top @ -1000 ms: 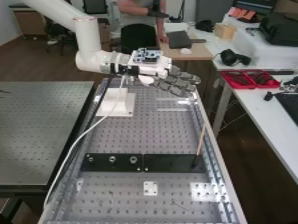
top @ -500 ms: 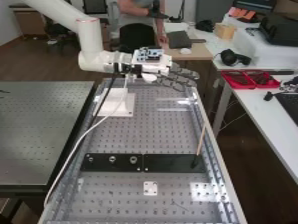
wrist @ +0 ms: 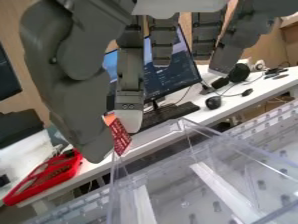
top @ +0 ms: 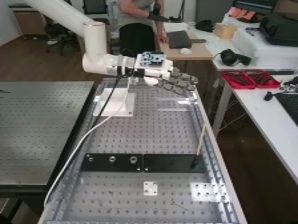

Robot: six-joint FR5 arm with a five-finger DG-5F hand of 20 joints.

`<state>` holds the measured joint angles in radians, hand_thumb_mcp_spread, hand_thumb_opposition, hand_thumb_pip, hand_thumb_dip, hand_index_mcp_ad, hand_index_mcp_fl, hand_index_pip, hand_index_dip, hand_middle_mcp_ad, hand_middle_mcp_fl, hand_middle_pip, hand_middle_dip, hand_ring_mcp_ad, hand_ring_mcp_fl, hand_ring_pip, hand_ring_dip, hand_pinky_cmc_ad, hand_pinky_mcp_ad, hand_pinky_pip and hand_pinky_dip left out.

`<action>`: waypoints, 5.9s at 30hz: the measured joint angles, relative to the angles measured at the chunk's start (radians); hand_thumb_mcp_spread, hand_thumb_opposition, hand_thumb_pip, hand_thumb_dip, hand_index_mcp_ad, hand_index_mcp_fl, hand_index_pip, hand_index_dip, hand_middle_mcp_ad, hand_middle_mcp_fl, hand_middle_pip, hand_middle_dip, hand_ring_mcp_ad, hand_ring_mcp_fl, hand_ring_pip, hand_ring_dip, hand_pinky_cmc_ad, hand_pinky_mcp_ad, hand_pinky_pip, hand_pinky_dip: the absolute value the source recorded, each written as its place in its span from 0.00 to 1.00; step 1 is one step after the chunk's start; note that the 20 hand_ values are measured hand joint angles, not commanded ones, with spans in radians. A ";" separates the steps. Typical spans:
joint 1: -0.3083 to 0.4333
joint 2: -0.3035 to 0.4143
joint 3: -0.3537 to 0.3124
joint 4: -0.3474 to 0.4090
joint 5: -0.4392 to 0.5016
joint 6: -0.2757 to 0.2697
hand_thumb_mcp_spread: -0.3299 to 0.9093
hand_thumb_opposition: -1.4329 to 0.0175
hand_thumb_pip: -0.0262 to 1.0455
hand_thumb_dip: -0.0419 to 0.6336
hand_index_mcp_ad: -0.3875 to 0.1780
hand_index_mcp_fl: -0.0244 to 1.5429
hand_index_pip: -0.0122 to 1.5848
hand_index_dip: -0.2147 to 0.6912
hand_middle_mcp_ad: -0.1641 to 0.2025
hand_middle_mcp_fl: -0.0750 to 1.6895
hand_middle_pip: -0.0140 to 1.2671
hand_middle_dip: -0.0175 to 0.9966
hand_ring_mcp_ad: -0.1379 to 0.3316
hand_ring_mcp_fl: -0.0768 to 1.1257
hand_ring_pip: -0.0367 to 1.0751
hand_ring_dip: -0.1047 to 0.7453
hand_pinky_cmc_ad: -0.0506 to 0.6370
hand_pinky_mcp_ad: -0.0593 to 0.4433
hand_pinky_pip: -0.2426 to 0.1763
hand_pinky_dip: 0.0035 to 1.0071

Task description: Grab the pcb board and place it in the clear container

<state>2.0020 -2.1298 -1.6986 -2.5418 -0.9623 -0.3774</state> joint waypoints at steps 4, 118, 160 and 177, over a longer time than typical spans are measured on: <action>0.002 -0.021 0.015 -0.016 0.006 0.003 0.62 0.34 0.57 0.45 0.68 0.27 0.96 0.41 0.63 0.06 0.11 0.13 0.73 0.06 0.13 0.13 0.52 0.47 0.32 0.51; -0.146 0.637 -0.252 -0.180 -0.152 -0.193 0.47 0.48 0.41 0.20 0.61 0.08 0.07 0.49 0.63 0.04 0.11 0.13 0.75 0.06 0.12 0.14 0.52 0.49 0.28 0.73; -0.145 0.634 -0.244 -0.175 -0.158 -0.181 0.47 0.48 0.39 0.20 0.61 0.09 0.07 0.50 0.64 0.04 0.11 0.13 0.80 0.06 0.11 0.15 0.52 0.51 0.29 0.70; -0.138 0.637 -0.249 -0.165 -0.146 -0.181 0.47 0.48 0.39 0.20 0.61 0.08 0.07 0.50 0.64 0.04 0.11 0.13 0.80 0.06 0.11 0.15 0.52 0.51 0.29 0.70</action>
<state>1.8636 -1.4925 -1.9476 -2.7065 -1.1083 -0.5588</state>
